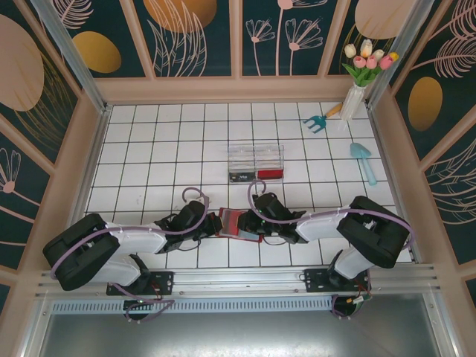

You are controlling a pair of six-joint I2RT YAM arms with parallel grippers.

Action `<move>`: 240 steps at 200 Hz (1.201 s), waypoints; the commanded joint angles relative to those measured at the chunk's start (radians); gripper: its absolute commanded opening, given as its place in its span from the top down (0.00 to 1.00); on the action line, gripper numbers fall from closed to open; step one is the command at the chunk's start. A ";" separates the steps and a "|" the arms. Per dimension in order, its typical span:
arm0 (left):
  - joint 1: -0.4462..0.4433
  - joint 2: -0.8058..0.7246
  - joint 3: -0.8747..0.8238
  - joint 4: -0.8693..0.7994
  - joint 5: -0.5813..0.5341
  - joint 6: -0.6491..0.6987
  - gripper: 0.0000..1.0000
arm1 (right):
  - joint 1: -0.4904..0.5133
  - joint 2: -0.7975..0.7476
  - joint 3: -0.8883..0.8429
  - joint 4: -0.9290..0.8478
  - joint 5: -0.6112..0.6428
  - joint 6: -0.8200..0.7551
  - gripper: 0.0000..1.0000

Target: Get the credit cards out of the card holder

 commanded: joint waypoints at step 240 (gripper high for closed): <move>-0.010 -0.021 -0.024 -0.126 -0.060 -0.067 1.00 | -0.081 -0.172 -0.134 0.073 -0.067 0.008 1.00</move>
